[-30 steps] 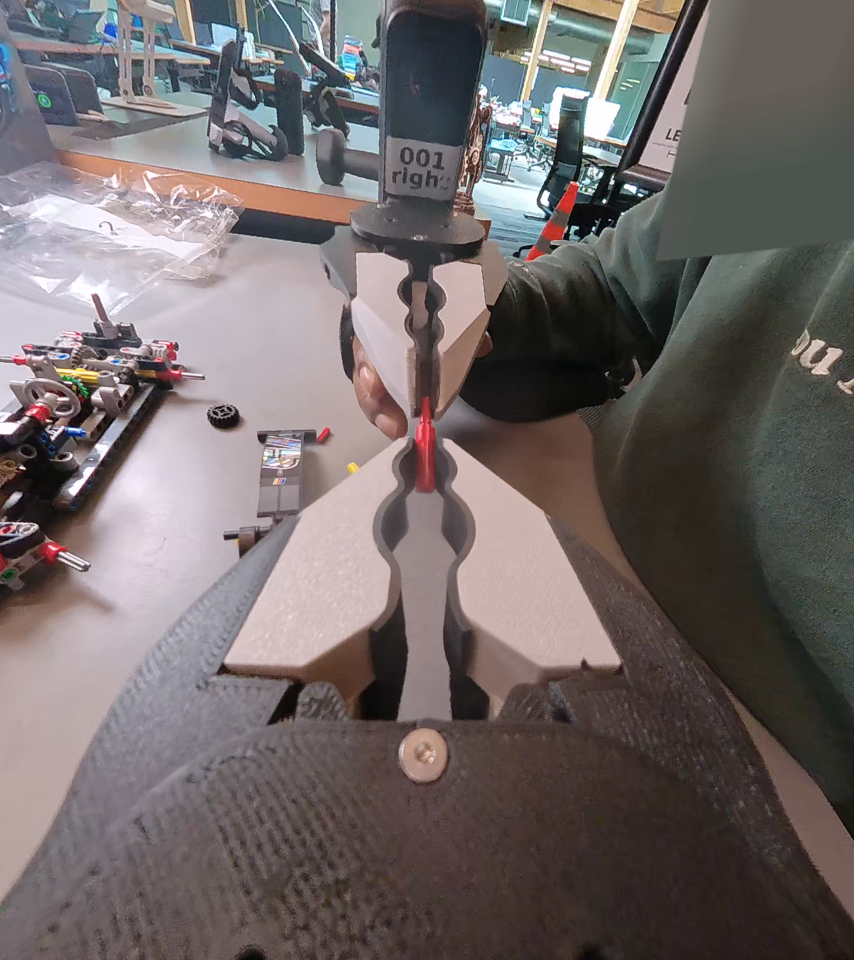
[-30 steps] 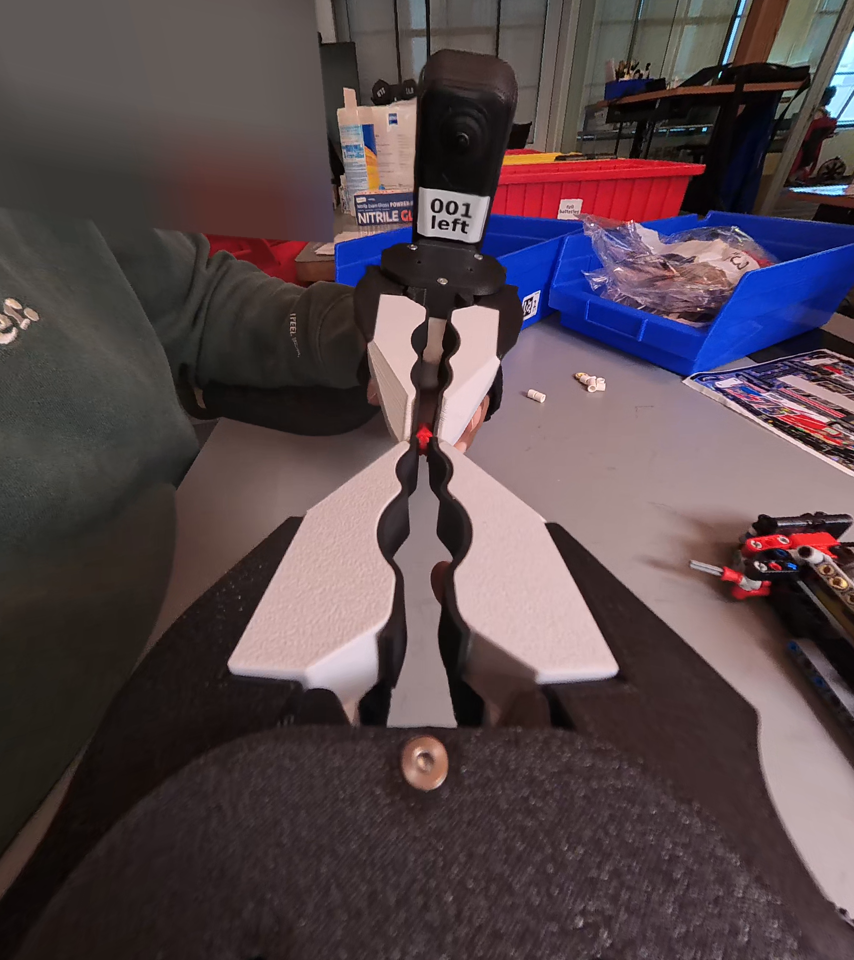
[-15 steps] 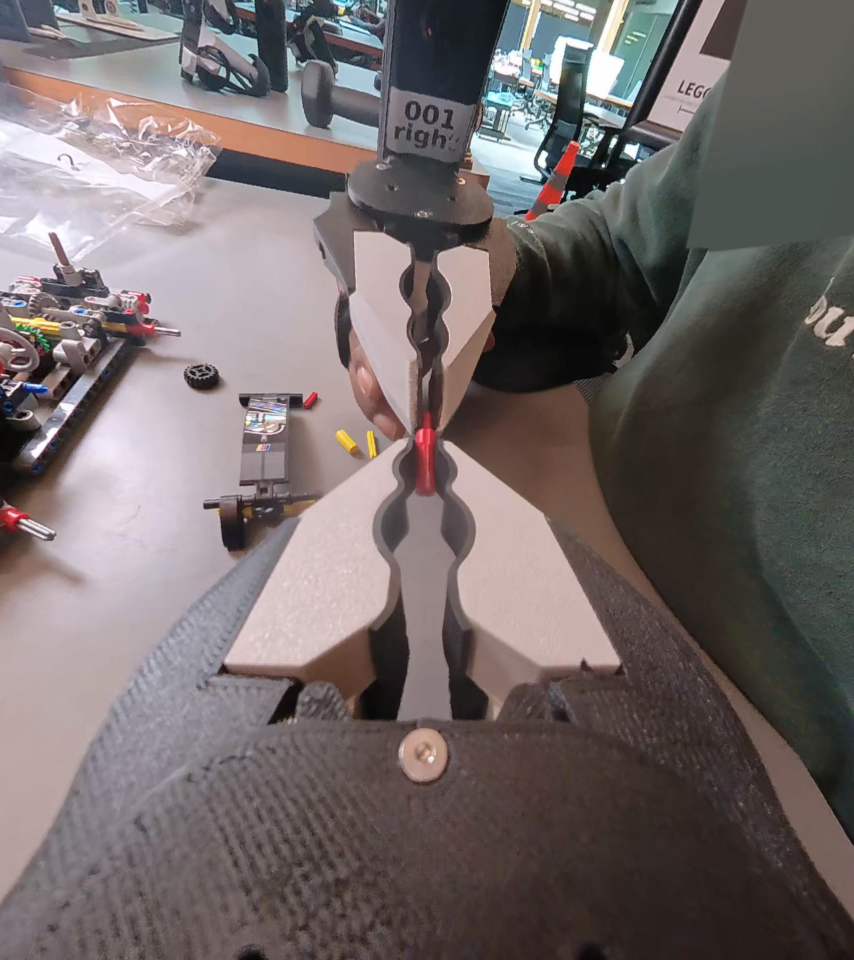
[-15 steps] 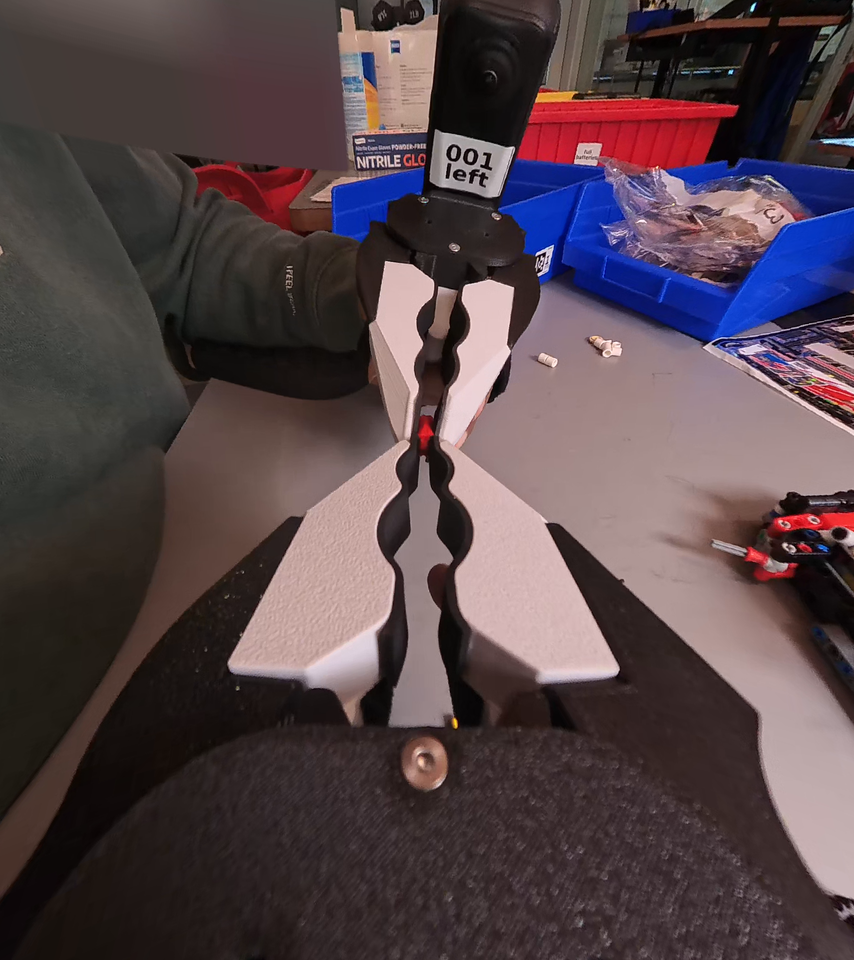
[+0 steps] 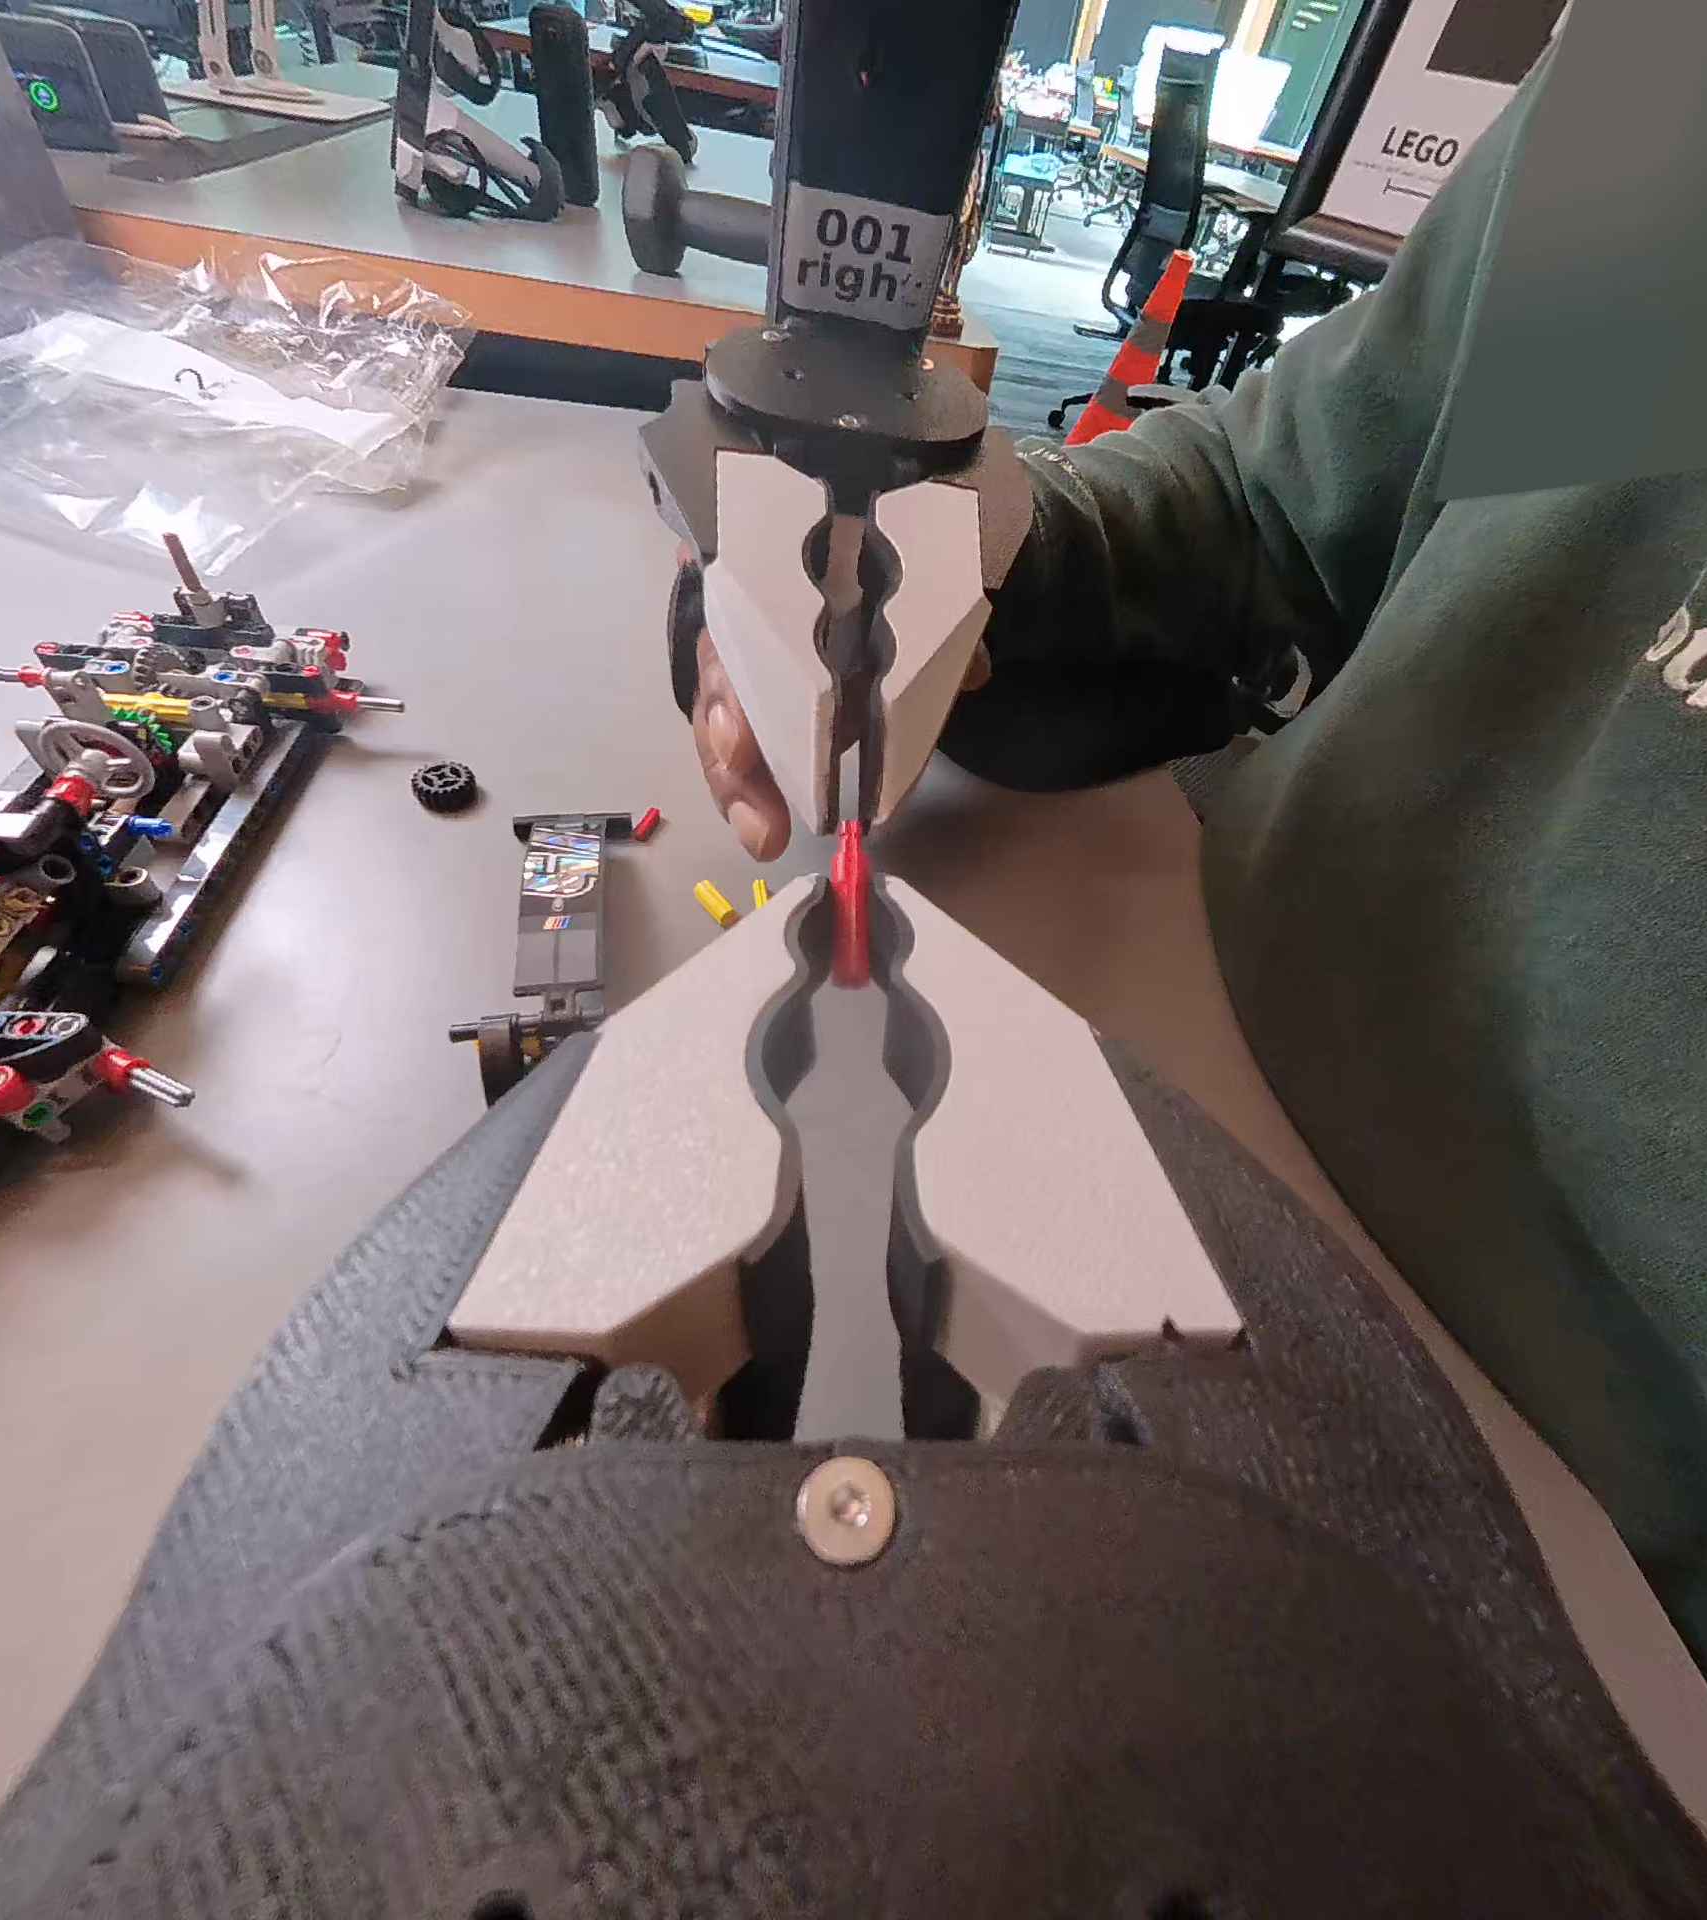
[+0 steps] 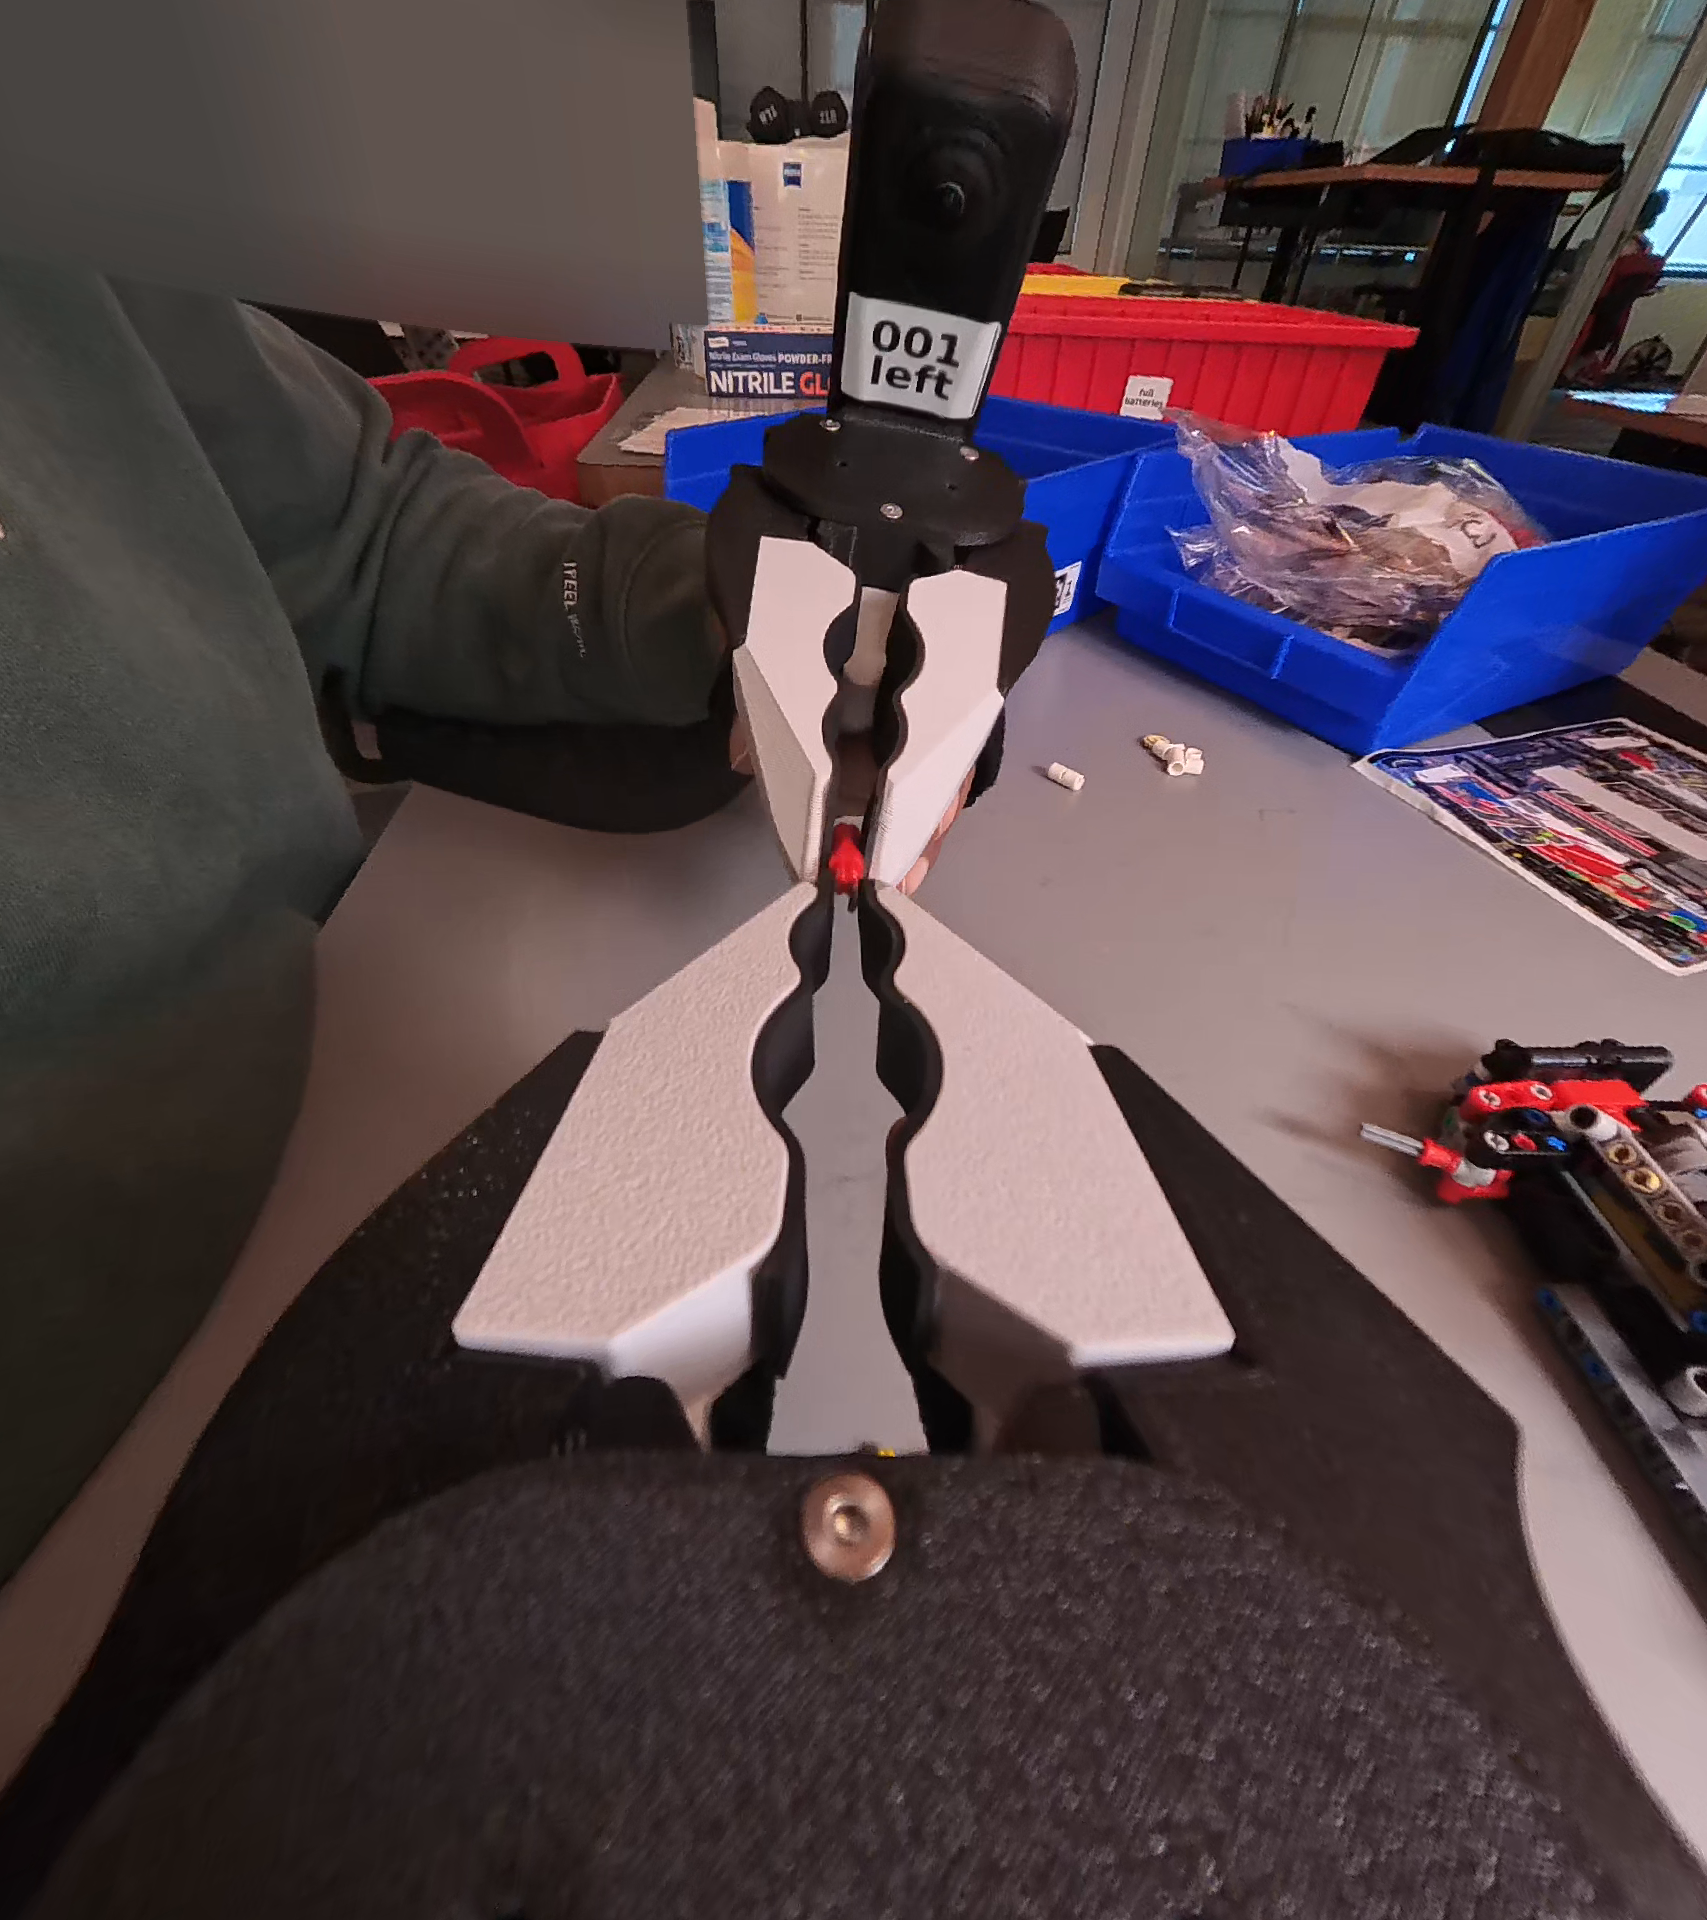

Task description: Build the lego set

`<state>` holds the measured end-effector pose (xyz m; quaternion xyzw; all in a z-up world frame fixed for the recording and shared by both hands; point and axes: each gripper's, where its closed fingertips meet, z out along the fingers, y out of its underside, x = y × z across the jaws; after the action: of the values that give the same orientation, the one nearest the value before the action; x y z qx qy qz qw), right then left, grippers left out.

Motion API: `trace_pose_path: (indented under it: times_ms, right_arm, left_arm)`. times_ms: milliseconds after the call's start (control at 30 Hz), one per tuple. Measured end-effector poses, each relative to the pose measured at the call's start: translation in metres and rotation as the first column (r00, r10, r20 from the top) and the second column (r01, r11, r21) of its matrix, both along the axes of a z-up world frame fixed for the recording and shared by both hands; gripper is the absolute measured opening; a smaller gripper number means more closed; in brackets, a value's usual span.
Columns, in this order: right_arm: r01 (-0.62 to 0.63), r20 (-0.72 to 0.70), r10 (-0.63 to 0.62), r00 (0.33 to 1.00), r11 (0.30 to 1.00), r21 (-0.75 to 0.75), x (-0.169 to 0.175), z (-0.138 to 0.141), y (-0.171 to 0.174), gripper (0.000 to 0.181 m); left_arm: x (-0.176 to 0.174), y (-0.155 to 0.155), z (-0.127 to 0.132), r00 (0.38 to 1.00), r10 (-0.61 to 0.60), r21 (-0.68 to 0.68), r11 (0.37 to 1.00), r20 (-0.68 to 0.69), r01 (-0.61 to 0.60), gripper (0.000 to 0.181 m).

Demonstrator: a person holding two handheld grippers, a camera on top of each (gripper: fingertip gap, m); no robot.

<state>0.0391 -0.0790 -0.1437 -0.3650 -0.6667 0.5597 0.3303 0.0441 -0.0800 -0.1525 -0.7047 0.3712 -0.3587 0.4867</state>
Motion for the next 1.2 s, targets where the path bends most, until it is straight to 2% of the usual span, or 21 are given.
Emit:
trace_pose_path:
  times_ms: [333, 433, 500, 567, 733, 833, 900, 967, 1000, 1067, 1100, 1200]
  right_arm:
    - [-0.028, 0.064, 0.024, 0.998, 0.998, 0.061, 0.002, -0.01, -0.008, 0.0]
    - [-0.038, 0.11, 0.026, 0.994, 0.994, 0.107, 0.002, -0.021, -0.008, 0.0]
    - [-0.043, 0.123, 0.035, 0.992, 0.997, 0.069, 0.003, -0.024, -0.007, 0.0]
    - [-0.055, 0.152, 0.039, 0.988, 0.993, 0.1, 0.003, -0.031, -0.008, 0.0]
    - [-0.048, 0.158, 0.033, 0.987, 0.994, 0.096, 0.001, -0.033, -0.005, 0.001]
    - [0.027, 0.09, -0.042, 0.995, 0.986, 0.162, 0.003, -0.008, 0.019, 0.002]
    - [0.134, 0.039, -0.141, 0.989, 0.981, 0.142, 0.019, 0.023, 0.058, 0.018]
    - [0.232, 0.072, -0.245, 0.967, 0.961, 0.149, 0.045, 0.032, 0.1, 0.019]
    - [0.267, 0.123, -0.296, 0.947, 0.942, 0.205, 0.06, 0.022, 0.118, 0.018]
    - [0.274, 0.278, -0.36, 0.89, 0.912, 0.306, 0.085, -0.016, 0.141, 0.017]
    - [0.244, 0.358, -0.344, 0.868, 0.923, 0.297, 0.093, -0.034, 0.141, 0.018]
    - [0.193, 0.475, -0.292, 0.83, 0.95, 0.247, 0.093, -0.068, 0.123, 0.019]
  left_arm:
    - [0.005, -0.005, -0.007, 1.0, -0.015, -0.03, 0.999, -0.009, 0.015, 0.004]
    - [0.007, -0.004, -0.016, 0.999, -0.016, -0.046, 0.999, -0.051, 0.014, 0.003]
    - [0.008, -0.004, -0.02, 0.999, -0.018, -0.06, 0.998, -0.049, 0.015, 0.003]
    - [0.008, -0.004, -0.026, 0.996, -0.026, -0.063, 0.998, -0.086, 0.02, 0.003]
    - [0.007, -0.001, -0.028, 0.997, -0.028, -0.058, 0.998, -0.077, 0.024, 0.004]
    - [-0.001, 0.012, -0.014, 0.999, 0.042, -0.011, 0.999, -0.022, -0.042, 0.004]
    - [-0.019, 0.021, -0.022, 0.987, 0.128, 0.029, 0.992, -0.096, -0.126, 0.004]
    - [-0.033, 0.023, -0.031, 0.976, 0.182, 0.023, 0.983, -0.124, -0.18, 0.004]
    - [-0.038, 0.024, -0.033, 0.97, 0.207, 0.024, 0.978, -0.126, -0.206, 0.004]
    - [-0.044, 0.029, -0.036, 0.958, 0.247, 0.04, 0.969, -0.145, -0.243, 0.004]
    - [-0.046, 0.031, -0.036, 0.955, 0.257, 0.047, 0.966, -0.151, -0.253, 0.004]
    - [-0.05, 0.035, -0.042, 0.944, 0.284, 0.054, 0.959, -0.169, -0.279, 0.004]
